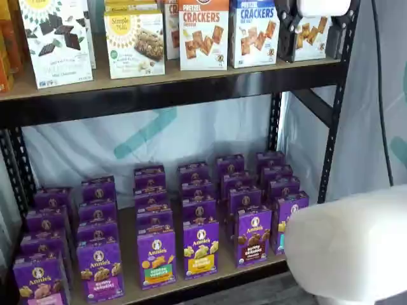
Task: Pick up the purple box with a brown patch in the center, on the bottom shelf, the fifth box from the left
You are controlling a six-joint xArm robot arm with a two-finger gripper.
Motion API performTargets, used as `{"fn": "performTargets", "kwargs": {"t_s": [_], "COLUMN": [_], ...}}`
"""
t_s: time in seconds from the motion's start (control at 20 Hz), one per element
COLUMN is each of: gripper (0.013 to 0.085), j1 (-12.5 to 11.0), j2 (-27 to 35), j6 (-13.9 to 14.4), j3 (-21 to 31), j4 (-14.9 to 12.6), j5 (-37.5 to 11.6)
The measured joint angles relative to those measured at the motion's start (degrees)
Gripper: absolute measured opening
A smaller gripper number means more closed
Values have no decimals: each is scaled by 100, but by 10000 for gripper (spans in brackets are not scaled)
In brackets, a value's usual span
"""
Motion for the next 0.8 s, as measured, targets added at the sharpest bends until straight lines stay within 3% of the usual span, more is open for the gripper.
{"fn": "performTargets", "kwargs": {"t_s": [0.15,0.45,0.8], "gripper": [850,850,850], "j1": [96,61,-35], "j2": [-71,-97,-213], "j6": [47,26,-33], "j3": [64,148,749], "j4": [-110,-86,52], "j5": [-126,-220,-731]}}
